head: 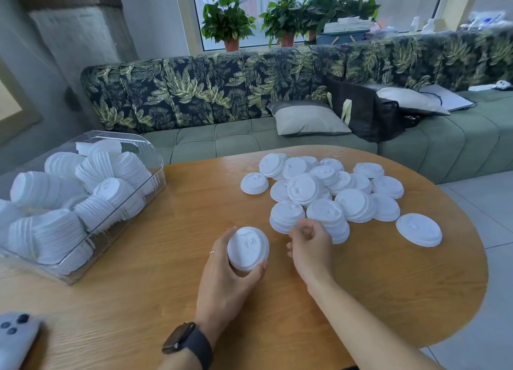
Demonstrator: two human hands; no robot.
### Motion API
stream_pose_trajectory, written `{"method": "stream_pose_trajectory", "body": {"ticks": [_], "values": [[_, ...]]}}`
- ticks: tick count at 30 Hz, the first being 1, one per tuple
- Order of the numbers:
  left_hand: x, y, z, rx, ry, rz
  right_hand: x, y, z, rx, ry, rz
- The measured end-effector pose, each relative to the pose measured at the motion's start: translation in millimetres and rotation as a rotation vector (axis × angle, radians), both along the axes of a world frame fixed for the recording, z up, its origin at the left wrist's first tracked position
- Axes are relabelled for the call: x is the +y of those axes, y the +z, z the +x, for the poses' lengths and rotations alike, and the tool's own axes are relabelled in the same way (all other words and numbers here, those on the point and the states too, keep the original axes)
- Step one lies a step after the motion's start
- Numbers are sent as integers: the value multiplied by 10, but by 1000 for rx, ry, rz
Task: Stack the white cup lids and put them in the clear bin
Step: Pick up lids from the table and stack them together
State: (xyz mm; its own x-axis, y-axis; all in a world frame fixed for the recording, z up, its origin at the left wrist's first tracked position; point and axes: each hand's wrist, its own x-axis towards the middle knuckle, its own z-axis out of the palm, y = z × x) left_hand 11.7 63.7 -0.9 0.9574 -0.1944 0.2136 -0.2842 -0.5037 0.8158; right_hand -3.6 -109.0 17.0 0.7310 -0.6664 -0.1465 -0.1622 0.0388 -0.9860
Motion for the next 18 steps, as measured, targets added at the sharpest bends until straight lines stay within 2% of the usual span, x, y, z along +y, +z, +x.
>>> {"method": "stream_pose_trajectory", "body": {"ticks": [4, 6, 7, 10, 12, 18], "values": [[2, 11, -9, 8, 4, 10, -60, 14, 85, -51, 95, -789], [-5, 7, -14, 4, -10, 33, -129, 55, 194, 36, 116, -1108], [-7, 3, -19, -1, -15, 44, -159, 102, 245, 117, 128, -1196], [-5, 0, -26, -7, -24, 56, -247, 203, 376, 369, 200, -1271], [-4, 1, -22, -8, -31, 63, -293, 228, 430, 465, 232, -1304], [-10, -12, -2, -10, -37, 65, -320, 226, 459, 541, 264, -1290]]}}
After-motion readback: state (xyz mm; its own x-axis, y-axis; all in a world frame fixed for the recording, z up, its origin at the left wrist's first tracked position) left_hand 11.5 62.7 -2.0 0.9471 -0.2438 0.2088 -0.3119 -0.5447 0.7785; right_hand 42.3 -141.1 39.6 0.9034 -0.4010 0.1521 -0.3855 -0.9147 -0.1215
